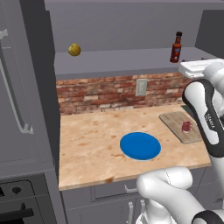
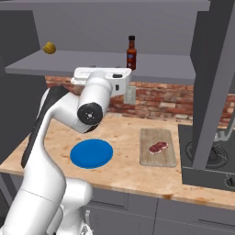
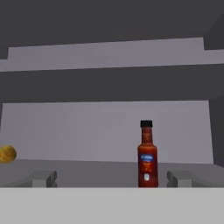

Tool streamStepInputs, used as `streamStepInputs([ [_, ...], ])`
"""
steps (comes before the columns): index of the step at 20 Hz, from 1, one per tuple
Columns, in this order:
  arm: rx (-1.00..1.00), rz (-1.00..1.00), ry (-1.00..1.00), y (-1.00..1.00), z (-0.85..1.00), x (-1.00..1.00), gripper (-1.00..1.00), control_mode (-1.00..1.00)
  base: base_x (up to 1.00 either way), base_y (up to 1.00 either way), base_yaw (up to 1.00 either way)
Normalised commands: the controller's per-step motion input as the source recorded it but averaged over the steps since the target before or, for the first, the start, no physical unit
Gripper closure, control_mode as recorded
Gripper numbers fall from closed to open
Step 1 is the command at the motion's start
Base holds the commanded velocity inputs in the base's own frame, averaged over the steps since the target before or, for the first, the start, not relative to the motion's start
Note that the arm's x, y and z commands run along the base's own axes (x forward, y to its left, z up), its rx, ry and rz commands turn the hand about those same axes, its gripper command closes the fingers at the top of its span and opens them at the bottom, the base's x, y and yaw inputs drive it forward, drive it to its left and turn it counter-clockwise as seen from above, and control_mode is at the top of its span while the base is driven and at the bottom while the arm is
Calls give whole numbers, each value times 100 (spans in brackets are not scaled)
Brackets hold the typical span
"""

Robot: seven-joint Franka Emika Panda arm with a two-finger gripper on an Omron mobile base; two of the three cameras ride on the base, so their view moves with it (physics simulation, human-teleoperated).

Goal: Pick the steak from the plate and place it on the cutting board. Then pick the condiment bottle from the cabinet and place it next to the cutting board.

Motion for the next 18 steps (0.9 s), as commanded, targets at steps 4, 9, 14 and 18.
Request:
streamStepInputs([
  [4, 0, -1, -3, 0, 0, 0, -100, -100, 0, 0, 0],
  [9, -1, -3, 0, -2, 1, 6, -100, -100, 0, 0, 0],
  [14, 0, -4, 0, -3, 3, 9, -100, -100, 0, 0, 0],
  [18, 0, -3, 0, -4, 3, 7, -100, -100, 0, 0, 0],
])
